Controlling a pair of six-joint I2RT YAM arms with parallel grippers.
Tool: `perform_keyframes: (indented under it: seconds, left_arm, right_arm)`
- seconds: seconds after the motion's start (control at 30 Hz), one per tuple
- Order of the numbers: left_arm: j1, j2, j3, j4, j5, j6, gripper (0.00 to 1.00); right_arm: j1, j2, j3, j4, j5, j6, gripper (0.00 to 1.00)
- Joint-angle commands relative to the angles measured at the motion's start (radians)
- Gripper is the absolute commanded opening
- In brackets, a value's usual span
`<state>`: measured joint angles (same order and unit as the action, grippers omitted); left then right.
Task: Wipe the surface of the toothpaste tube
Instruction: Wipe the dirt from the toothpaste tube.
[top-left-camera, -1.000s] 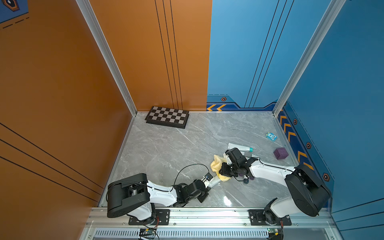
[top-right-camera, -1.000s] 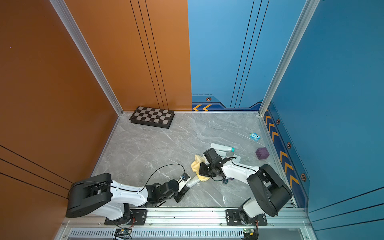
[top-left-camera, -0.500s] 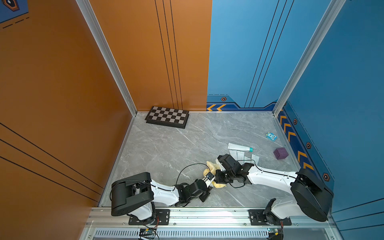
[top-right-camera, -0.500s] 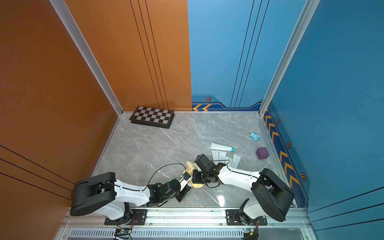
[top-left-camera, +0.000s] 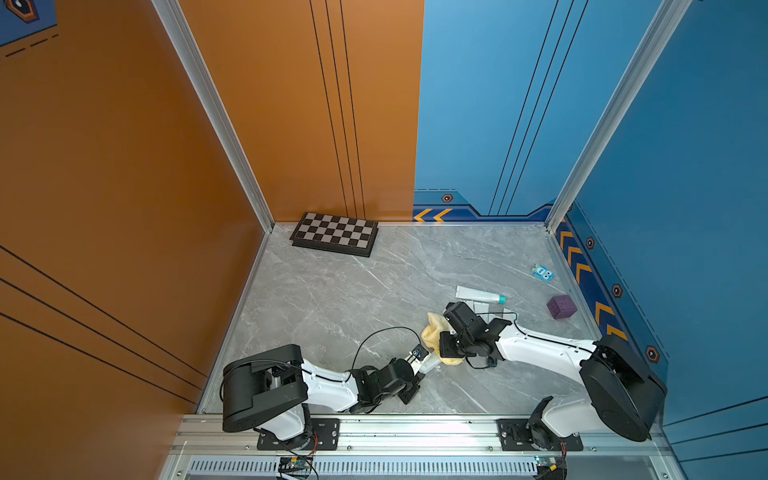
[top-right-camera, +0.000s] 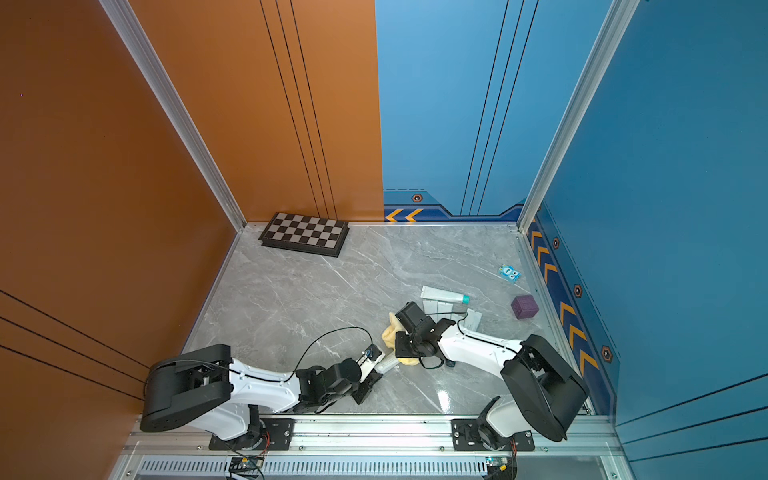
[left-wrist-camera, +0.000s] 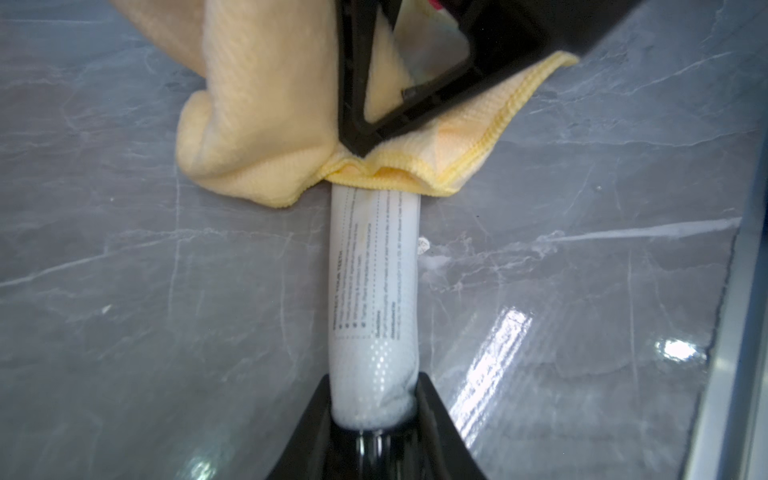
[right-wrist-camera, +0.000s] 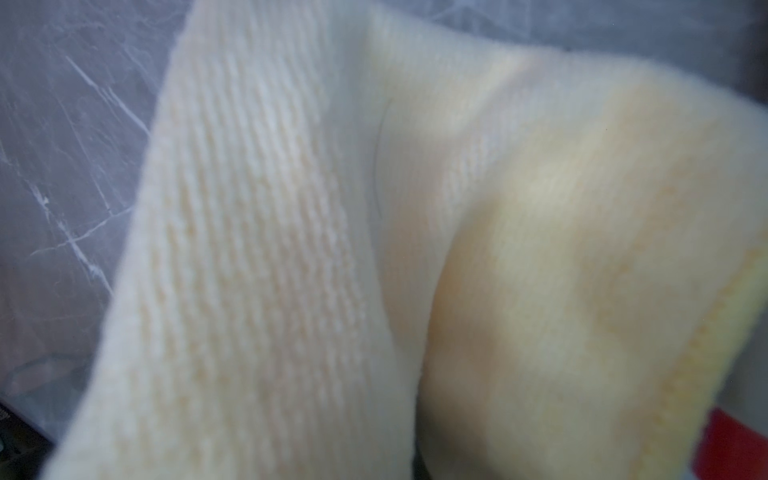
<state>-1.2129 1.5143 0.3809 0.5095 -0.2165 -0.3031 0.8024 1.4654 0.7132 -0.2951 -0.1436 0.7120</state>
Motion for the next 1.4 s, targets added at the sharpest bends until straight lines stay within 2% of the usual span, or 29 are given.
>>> perform_keyframes:
  seconds: [0.0,0.1,0.17,0.43,0.5,0.63,0.83,0.93,1.07,1.17,1.37]
  left_arm:
    - [0.010,0.052,-0.024,-0.144,-0.049,-0.011,0.18]
    - [0.010,0.053,-0.024,-0.144,-0.048,-0.011,0.18]
    - [0.010,0.051,-0.026,-0.144,-0.050,-0.011,0.18]
    - [0.011,0.035,-0.034,-0.143,-0.056,-0.014,0.18]
    - [0.010,0.034,-0.035,-0.144,-0.058,-0.014,0.18]
    - [0.010,0.032,-0.036,-0.144,-0.067,-0.013,0.18]
    - [0.003,0.043,-0.023,-0.144,-0.087,0.005,0.18]
    - [-0.003,0.058,-0.012,-0.145,-0.097,0.013,0.18]
    - [-0.005,0.066,-0.005,-0.145,-0.122,0.026,0.18]
    - [-0.008,0.067,0.000,-0.146,-0.144,0.039,0.18]
    - [-0.033,0.060,-0.006,-0.145,-0.216,0.056,0.18]
  right_arm:
    - [0.113,0.078,-0.040,-0.148,-0.103,0.070,0.00]
    - [0.164,0.102,-0.029,-0.124,-0.119,0.098,0.00]
    - [0.148,0.114,-0.044,-0.129,-0.108,0.090,0.00]
    - [-0.092,0.066,-0.108,-0.250,0.074,-0.056,0.00]
    - [-0.138,0.070,-0.107,-0.250,0.055,-0.078,0.00]
    - [-0.109,0.064,-0.101,-0.232,-0.030,-0.069,0.00]
    - [0.018,0.037,-0.092,-0.201,-0.220,-0.029,0.00]
    - [0.070,0.027,-0.086,-0.194,-0.256,-0.004,0.00]
    - [0.078,0.016,-0.094,-0.195,-0.255,0.006,0.00]
    - [0.005,0.027,-0.108,-0.238,-0.162,-0.031,0.00]
    - [-0.287,-0.050,-0.117,-0.289,-0.024,-0.100,0.00]
